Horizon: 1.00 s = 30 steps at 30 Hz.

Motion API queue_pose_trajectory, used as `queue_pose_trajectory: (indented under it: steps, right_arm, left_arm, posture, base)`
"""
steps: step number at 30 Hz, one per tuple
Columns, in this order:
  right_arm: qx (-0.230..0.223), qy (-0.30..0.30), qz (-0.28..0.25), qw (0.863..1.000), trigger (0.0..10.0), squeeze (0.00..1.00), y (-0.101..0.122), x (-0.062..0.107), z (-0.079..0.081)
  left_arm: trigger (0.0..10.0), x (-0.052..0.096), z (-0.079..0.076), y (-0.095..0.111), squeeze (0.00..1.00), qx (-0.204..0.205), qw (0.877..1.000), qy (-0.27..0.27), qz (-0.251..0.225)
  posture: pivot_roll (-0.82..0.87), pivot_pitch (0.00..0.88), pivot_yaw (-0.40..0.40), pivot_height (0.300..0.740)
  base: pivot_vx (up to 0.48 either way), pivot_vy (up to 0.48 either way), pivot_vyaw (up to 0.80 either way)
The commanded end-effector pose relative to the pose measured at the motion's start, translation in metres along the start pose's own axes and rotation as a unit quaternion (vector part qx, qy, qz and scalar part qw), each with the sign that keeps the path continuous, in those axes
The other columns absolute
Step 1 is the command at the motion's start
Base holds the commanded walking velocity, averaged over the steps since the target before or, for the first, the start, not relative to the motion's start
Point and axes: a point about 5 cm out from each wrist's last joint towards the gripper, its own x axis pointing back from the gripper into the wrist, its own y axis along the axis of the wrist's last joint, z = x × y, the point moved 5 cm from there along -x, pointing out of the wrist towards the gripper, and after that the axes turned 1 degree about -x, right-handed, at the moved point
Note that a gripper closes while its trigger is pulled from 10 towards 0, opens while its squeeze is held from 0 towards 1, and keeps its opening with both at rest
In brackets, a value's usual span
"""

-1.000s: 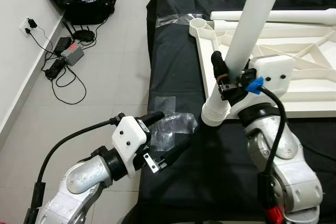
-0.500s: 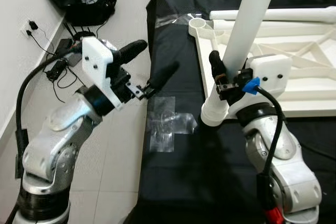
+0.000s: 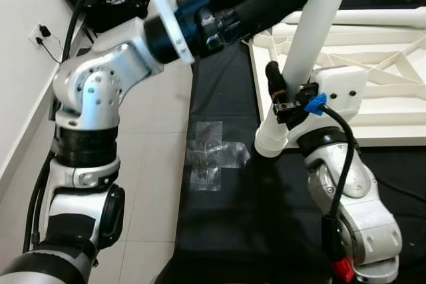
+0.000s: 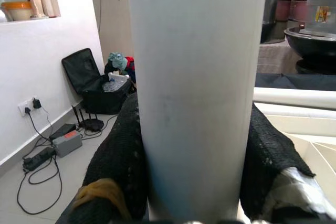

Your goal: Building children table

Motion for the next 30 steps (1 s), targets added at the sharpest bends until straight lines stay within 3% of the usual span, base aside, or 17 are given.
queue_pose_trajectory:
  steps: [1, 3, 9, 10, 17, 18, 19, 25, 26, 30]
  right_arm:
    - [0.002, -0.021, 0.101, 0.995, 10.0, 0.0, -0.045, 0.002, -0.009]
    - [0.001, -0.018, 0.098, 0.995, 10.0, 0.0, -0.044, 0.001, -0.007]
    - [-0.002, -0.016, 0.095, 0.995, 10.0, 0.0, -0.042, 0.001, -0.005]
    - [-0.002, -0.015, 0.094, 0.996, 10.0, 0.0, -0.041, 0.001, -0.004]
    - [-0.004, -0.013, 0.093, 0.996, 10.0, 0.0, -0.04, 0.001, -0.003]
    - [-0.005, -0.013, 0.093, 0.996, 10.0, 0.0, -0.04, 0.001, -0.002]
    - [-0.005, -0.012, 0.092, 0.996, 10.0, 0.0, -0.04, 0.001, -0.001]
    - [-0.004, -0.012, 0.088, 0.996, 10.0, 0.0, -0.038, -0.001, -0.002]
    - [-0.006, -0.013, 0.085, 0.996, 10.0, 1.0, -0.037, -0.001, -0.003]
    - [-0.011, -0.008, 0.077, 0.997, 10.0, 1.0, -0.033, -0.003, -0.003]
  left_arm:
    - [10.0, -0.006, 0.003, -0.005, 0.0, -0.015, 1.0, -0.007, 0.016]
    - [10.0, -0.025, 0.007, -0.016, 0.0, -0.022, 0.999, -0.01, 0.036]
    - [10.0, -0.051, 0.011, -0.028, 0.0, -0.028, 0.997, -0.016, 0.065]
    - [10.0, -0.06, 0.008, -0.034, 0.0, -0.031, 0.995, -0.041, 0.08]
    - [10.0, -0.067, 0.003, -0.039, 0.0, -0.04, 0.993, -0.067, 0.092]
    - [3.0, -0.068, 0.004, -0.039, 0.0, -0.043, 0.992, -0.071, 0.094]
    - [0.0, -0.069, 0.004, -0.04, 0.0, -0.05, 0.991, -0.073, 0.098]
    - [0.0, -0.07, 0.007, -0.038, 0.0, -0.066, 0.99, -0.073, 0.103]
    - [0.0, -0.07, 0.009, -0.038, 0.0, -0.069, 0.989, -0.074, 0.104]
    - [0.0, -0.07, 0.011, -0.04, 0.0, -0.075, 0.988, -0.078, 0.108]
  posture:
    - [0.01, 0.284, 0.069, 0.74]
    - [0.0, 0.284, 0.071, 0.74]
    - [0.0, 0.282, 0.075, 0.74]
    - [0.0, 0.282, 0.076, 0.74]
    - [0.0, 0.278, 0.076, 0.74]
    - [0.0, 0.278, 0.076, 0.74]
    - [0.0, 0.277, 0.077, 0.74]
    - [0.0, 0.271, 0.071, 0.74]
    - [0.0, 0.269, 0.072, 0.74]
    - [0.0, 0.266, 0.072, 0.74]
  base:
    - [0.0, 0.0, 0.0]
    - [0.0, 0.0, 0.0]
    - [0.0, 0.0, 0.0]
    - [0.0, 0.0, 0.0]
    - [0.0, 0.0, 0.0]
    - [0.0, 0.0, 0.0]
    - [0.0, 0.0, 0.0]
    - [0.0, 0.0, 0.0]
    - [0.0, 0.0, 0.0]
    - [0.0, 0.0, 0.0]
